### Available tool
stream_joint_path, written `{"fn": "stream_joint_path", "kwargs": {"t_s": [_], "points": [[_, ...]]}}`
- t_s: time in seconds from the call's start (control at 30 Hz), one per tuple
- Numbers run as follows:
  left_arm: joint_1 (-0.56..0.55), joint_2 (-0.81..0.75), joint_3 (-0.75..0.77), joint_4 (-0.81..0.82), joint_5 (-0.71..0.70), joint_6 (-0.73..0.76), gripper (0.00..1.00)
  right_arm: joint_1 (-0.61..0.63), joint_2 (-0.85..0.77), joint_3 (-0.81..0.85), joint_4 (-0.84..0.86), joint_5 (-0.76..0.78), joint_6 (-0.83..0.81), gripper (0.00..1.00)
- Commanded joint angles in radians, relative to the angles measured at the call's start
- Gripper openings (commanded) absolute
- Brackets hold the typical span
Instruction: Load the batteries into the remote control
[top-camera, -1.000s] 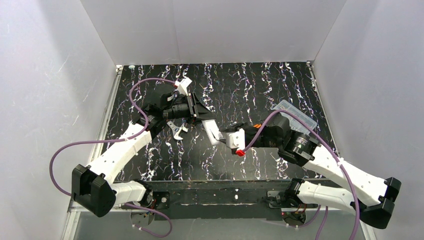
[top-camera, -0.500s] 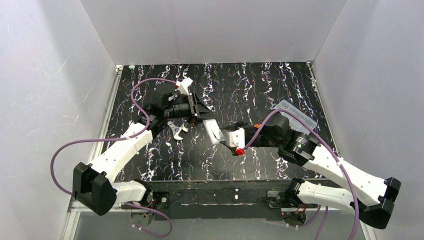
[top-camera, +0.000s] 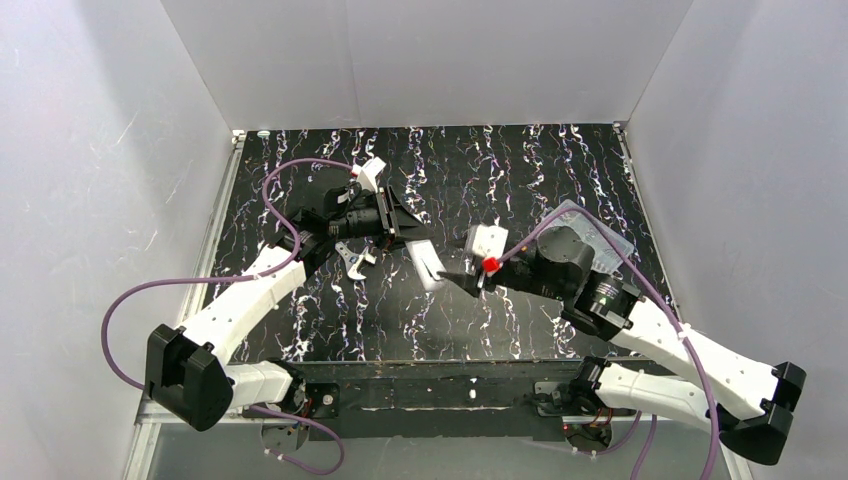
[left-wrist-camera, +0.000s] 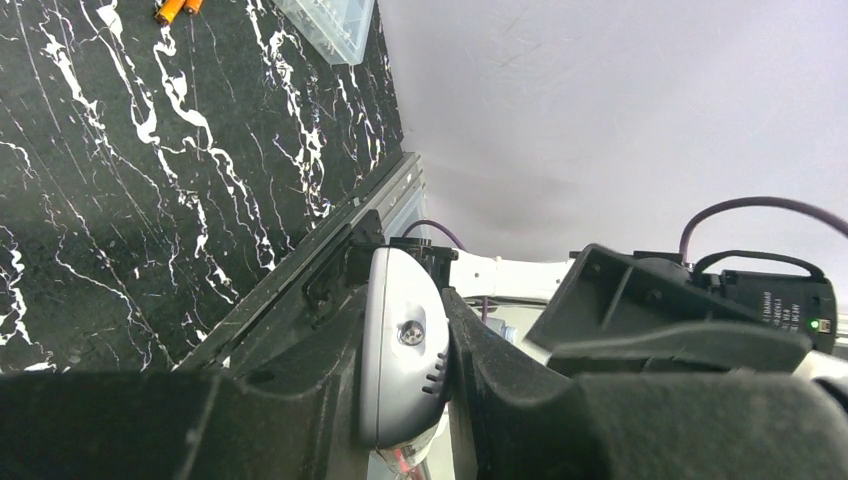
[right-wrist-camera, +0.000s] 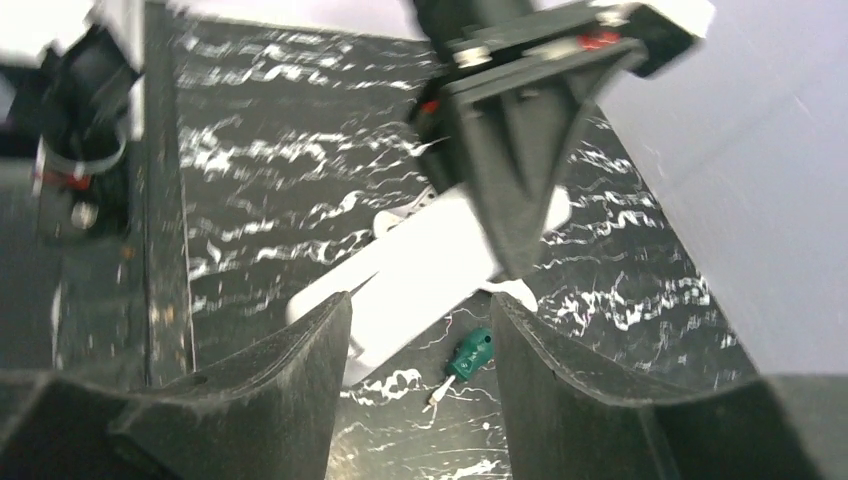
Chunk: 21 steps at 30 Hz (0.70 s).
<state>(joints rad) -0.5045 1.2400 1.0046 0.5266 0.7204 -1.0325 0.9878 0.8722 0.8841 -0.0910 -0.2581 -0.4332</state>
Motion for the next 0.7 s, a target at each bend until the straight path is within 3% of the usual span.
{"fn": "stream_joint_path", "kwargs": {"t_s": [0.0, 0.1, 0.27, 0.4, 0.67], "points": [[-0.004, -0.026, -0.01, 0.046, 0.016, 0.012, 0.0, -0.005, -0.021, 0.037, 0.172, 0.28, 0.4, 0.6], [-0.004, -0.023, -0.004, 0.046, 0.011, 0.02, 0.0, -0.005, 0.002, 0.101, 0.083, 0.421, 0.607, 0.6], [-0.004, -0.015, 0.004, 0.048, 0.013, 0.02, 0.0, -0.005, 0.122, 0.318, -0.267, 0.55, 0.822, 0.68], [-0.003, -0.016, 0.008, 0.038, 0.013, 0.025, 0.0, -0.005, 0.184, 0.404, -0.413, 0.504, 0.904, 0.73], [-0.004, -0.017, 0.008, 0.04, 0.01, 0.023, 0.0, -0.005, 0.259, 0.437, -0.529, 0.335, 0.909, 0.74]]}}
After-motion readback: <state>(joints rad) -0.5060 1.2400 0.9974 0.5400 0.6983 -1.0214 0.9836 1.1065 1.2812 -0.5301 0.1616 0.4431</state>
